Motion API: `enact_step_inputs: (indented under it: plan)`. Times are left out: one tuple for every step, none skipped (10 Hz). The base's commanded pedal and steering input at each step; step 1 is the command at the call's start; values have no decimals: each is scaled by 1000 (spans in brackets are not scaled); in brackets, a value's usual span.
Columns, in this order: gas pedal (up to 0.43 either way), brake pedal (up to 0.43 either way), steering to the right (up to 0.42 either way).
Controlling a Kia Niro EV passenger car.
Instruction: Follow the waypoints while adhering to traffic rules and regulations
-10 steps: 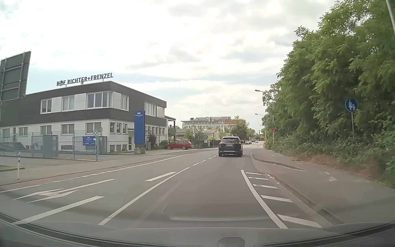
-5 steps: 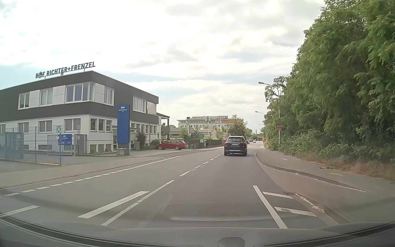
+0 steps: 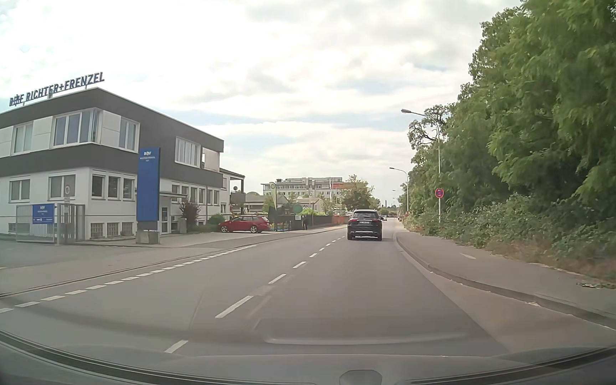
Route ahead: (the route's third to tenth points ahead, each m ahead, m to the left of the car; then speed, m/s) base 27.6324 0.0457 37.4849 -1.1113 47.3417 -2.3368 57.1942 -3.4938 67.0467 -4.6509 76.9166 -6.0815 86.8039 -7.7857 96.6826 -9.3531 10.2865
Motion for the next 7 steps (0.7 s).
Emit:
enact_step_inputs:
  plan:
    - [39,24,36]
    - [39,24,36]
    - [39,24,36]
    - [39,24,36]
    - [39,24,36]
    - [39,24,36]
    - [39,24,35]
